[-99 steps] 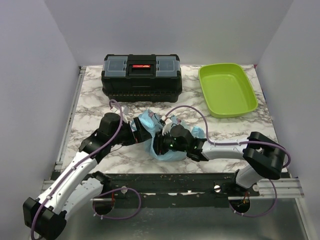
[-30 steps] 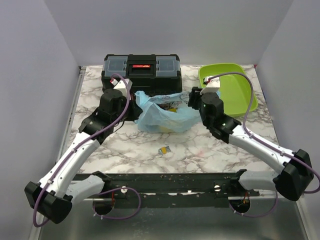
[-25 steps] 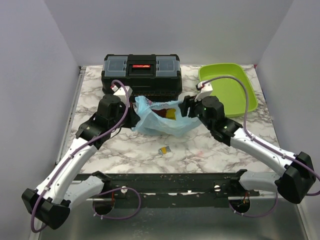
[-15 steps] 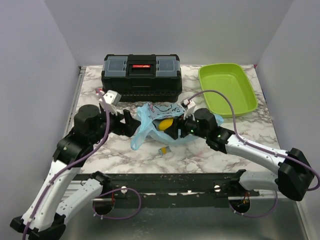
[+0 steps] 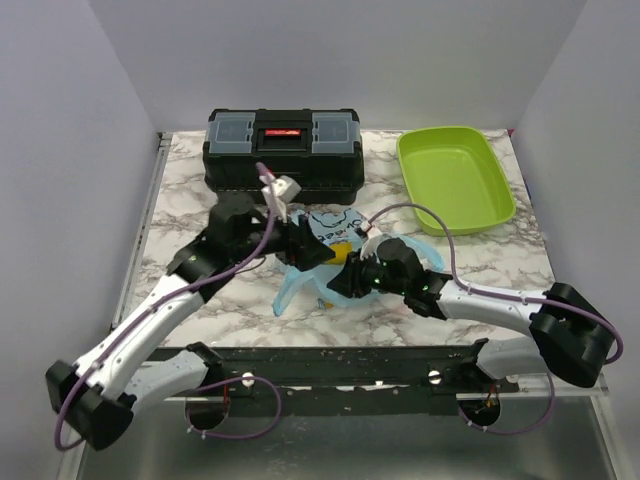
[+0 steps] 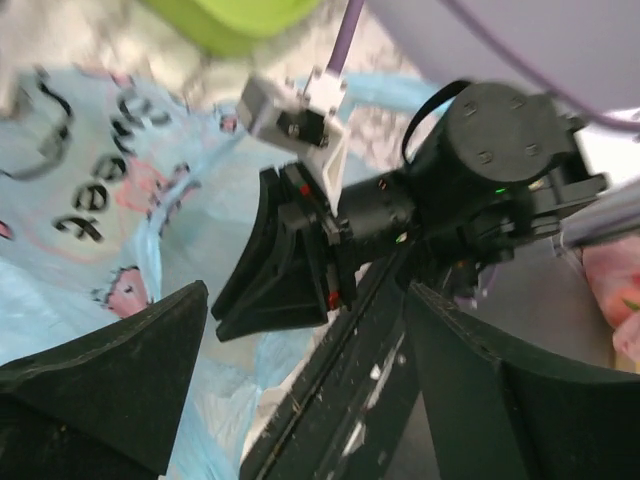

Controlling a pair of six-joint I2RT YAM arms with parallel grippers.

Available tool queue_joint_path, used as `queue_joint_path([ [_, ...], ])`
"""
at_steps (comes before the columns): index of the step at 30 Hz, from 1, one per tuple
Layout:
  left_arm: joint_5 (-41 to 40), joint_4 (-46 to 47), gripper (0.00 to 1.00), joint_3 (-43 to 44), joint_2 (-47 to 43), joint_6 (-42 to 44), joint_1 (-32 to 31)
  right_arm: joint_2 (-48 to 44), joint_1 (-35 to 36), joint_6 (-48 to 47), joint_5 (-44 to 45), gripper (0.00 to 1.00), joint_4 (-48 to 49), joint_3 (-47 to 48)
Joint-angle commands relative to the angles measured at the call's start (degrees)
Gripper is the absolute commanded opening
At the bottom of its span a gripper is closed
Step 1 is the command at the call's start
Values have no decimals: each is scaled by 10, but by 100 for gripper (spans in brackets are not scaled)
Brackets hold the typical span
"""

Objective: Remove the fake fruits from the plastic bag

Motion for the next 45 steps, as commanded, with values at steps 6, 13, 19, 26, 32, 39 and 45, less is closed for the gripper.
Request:
queue_joint_path([
  [6, -30, 201, 63, -147, 83, -117, -58, -17, 2, 98, 56, 25, 68, -94],
  [13, -108, 163, 60, -190, 86, -78, -71, -36, 2, 104, 110, 27, 31, -94],
  [19, -220, 68, 62, -156, 121, -39, -71, -51, 1, 80, 208, 39, -5, -65],
  [26, -213, 100, 59, -168, 155, -79, -69, 11, 1, 33, 264, 43, 8, -5],
  [32, -225, 119, 58, -205, 178, -102, -45, 87, 1, 8, 320, 43, 32, -13],
  [39, -175, 162, 63, -256, 183, -127, 13, 75, 1, 75, 383, 43, 34, -97],
  [45, -117, 195, 66, -236, 158, -114, 15, 6, 1, 49, 338, 43, 48, -126],
])
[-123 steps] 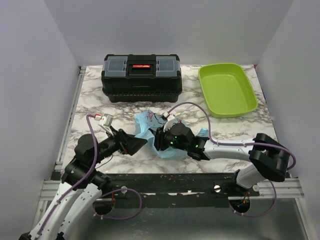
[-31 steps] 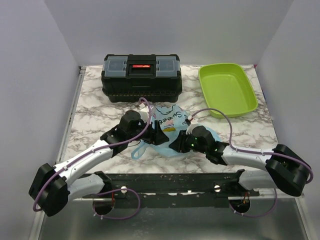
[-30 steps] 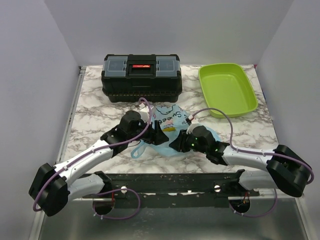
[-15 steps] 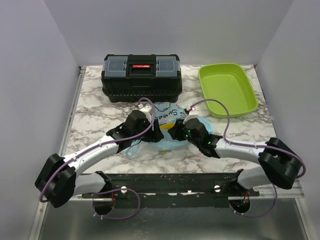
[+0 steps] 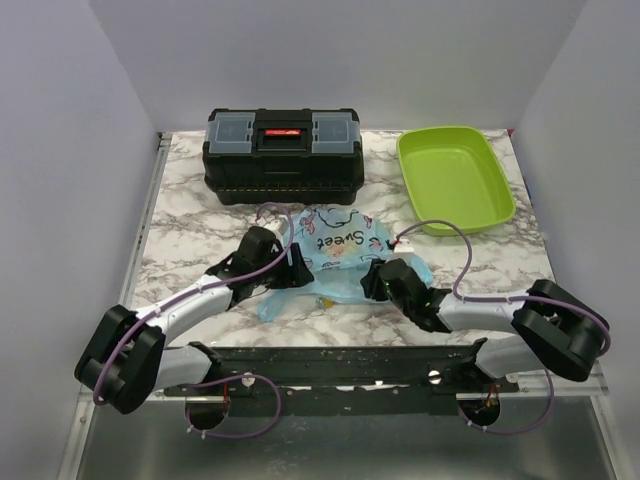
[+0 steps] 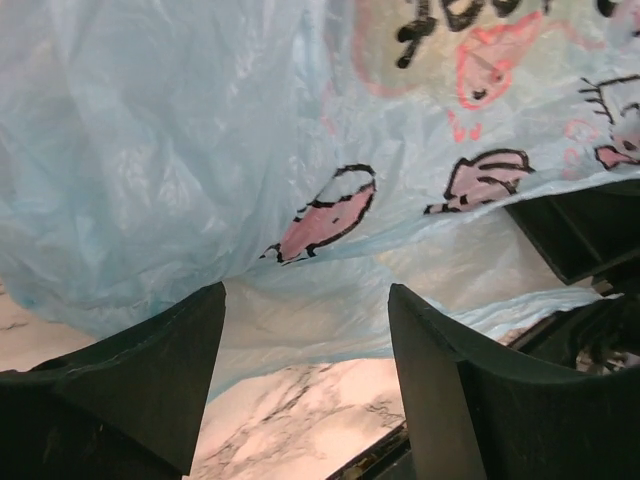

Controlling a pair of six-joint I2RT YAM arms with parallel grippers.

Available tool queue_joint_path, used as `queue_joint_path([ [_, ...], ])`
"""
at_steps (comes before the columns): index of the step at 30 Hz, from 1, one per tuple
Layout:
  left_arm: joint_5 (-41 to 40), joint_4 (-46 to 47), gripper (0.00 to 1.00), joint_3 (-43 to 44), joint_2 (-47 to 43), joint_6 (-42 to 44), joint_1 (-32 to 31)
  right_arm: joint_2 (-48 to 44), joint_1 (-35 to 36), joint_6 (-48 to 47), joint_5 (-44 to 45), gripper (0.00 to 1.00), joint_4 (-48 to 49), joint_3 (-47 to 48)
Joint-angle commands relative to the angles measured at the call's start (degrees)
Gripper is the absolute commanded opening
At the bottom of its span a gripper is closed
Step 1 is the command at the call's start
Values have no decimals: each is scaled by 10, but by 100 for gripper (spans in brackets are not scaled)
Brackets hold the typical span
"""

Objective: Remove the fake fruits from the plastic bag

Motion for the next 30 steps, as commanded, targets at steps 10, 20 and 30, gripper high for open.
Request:
queue_joint_path([
  [10, 135, 50, 74, 83, -77, 43, -9, -32, 2, -74, -172, 52, 20, 70],
  [20, 86, -105, 77, 162, -173, 150, -51, -34, 1, -70, -218, 51, 66, 49],
  [30, 9, -243, 95, 312, -49, 262, -53, -45, 2, -58, -231, 48, 89, 18],
])
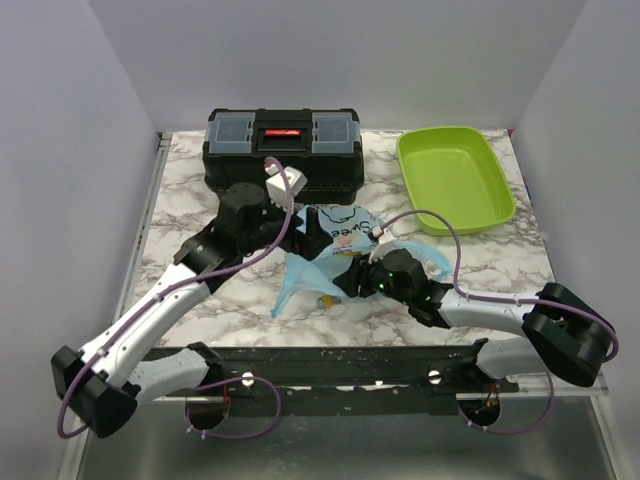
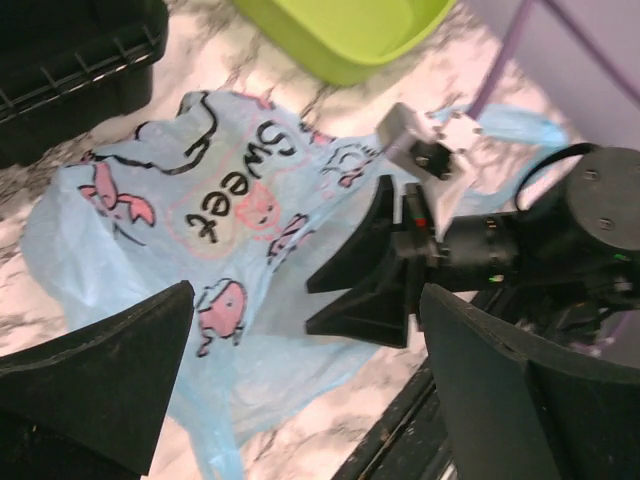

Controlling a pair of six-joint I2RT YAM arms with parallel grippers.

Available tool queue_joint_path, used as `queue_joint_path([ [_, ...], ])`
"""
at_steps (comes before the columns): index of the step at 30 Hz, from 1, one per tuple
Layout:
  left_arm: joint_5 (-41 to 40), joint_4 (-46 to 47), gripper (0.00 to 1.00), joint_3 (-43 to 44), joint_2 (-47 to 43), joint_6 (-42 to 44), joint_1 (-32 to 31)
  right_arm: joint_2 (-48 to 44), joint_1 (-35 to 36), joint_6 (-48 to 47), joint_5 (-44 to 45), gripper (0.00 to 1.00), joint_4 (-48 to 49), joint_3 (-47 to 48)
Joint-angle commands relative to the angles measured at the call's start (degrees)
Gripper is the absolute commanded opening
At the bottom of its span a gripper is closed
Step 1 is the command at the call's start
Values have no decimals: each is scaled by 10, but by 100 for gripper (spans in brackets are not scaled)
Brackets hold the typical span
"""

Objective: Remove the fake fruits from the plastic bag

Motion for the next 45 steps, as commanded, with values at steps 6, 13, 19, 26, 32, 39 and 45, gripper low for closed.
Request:
queue_joint_path([
  [6, -166, -99, 99, 60, 149, 217, -77, -34, 2, 11, 8, 48, 24, -38],
  [13, -286, -44, 98, 44, 220, 261, -126, -40, 2, 10, 15, 48, 28, -45],
  [19, -420, -98, 81, 154, 339, 223, -123, -30, 2, 14, 3, 46, 43, -56],
  [26, -515, -139, 34, 264, 417, 201, -110, -2, 3, 36, -24, 45, 75, -85],
  [32, -451, -133, 0, 279, 354, 156, -46, 65, 14, 81, -26, 41, 65, -103],
  [39, -261, -88, 0, 185, 246, 140, -30, -8, 23, 66, 43, 41, -25, -91],
  [45, -179, -72, 0, 130, 189, 131, -32, -69, 22, 30, 62, 46, -96, -14],
])
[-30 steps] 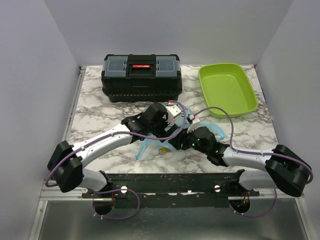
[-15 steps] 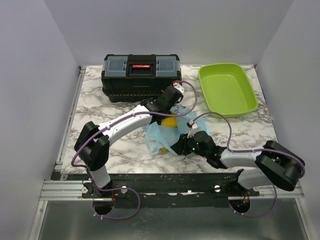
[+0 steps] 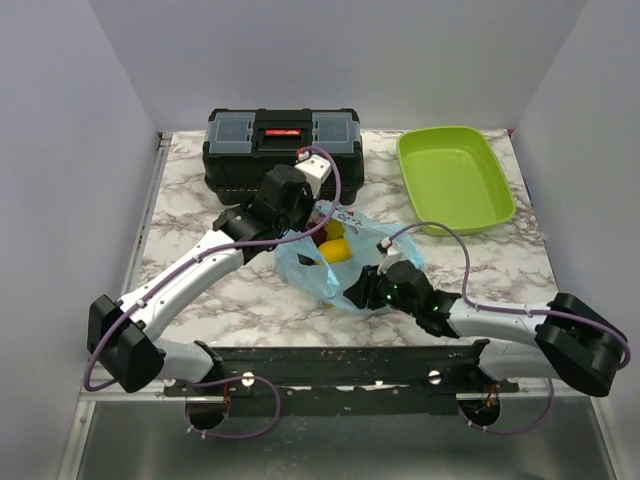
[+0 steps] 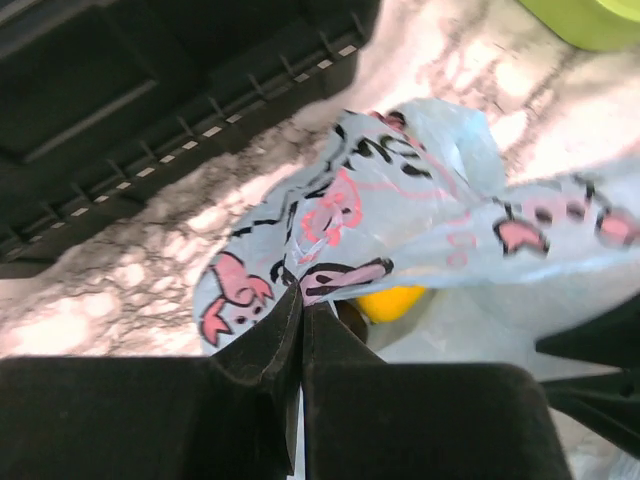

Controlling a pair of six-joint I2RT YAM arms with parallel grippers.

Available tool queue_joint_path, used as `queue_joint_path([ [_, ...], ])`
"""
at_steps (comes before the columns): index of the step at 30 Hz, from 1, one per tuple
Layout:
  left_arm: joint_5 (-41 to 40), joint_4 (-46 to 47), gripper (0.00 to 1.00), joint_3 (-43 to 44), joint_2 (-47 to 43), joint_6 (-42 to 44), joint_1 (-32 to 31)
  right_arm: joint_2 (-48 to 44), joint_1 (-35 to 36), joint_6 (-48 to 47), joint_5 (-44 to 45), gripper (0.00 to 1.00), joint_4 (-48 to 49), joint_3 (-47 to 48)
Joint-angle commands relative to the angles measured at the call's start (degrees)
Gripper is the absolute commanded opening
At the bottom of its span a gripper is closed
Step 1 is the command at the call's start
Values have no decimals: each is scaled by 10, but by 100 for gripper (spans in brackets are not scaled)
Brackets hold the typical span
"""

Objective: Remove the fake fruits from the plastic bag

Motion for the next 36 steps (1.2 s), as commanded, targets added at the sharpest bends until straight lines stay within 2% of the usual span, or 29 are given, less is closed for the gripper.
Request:
queue_joint_path([
  [1, 101, 14, 0, -27, -18, -18, -1, -27, 4, -34, 26, 46, -50, 67],
  [4, 130, 22, 0, -30, -22, -26, -1, -1, 3, -50, 31, 46, -31, 111],
  [10, 141, 40, 0, -43, -28, -31, -1, 110, 3, -97, 186, 41, -19, 197],
  [15, 134, 48, 0, -54, -39, -29, -1, 175, -7, -89, 395, 40, -20, 204],
  [20, 130, 47, 0, -61, -46, -25, -1, 163, -42, -66, 461, 38, -44, 176],
  [23, 129, 50, 0, -67, -50, -23, -1, 141, -42, -102, 401, 39, -3, 154],
  [26, 129, 48, 0, -65, -43, -26, -1, 136, -38, -96, 325, 38, -43, 173],
  [29, 140, 34, 2, -57, -38, -33, -1, 114, -35, -119, 166, 42, 8, 156],
  [32, 138, 23, 18, -52, -40, -37, -2, 95, -31, -97, 25, 46, 56, 135],
  [36, 114, -33, 45, -31, -47, -44, -3, 91, -14, -90, -89, 50, 130, 106],
])
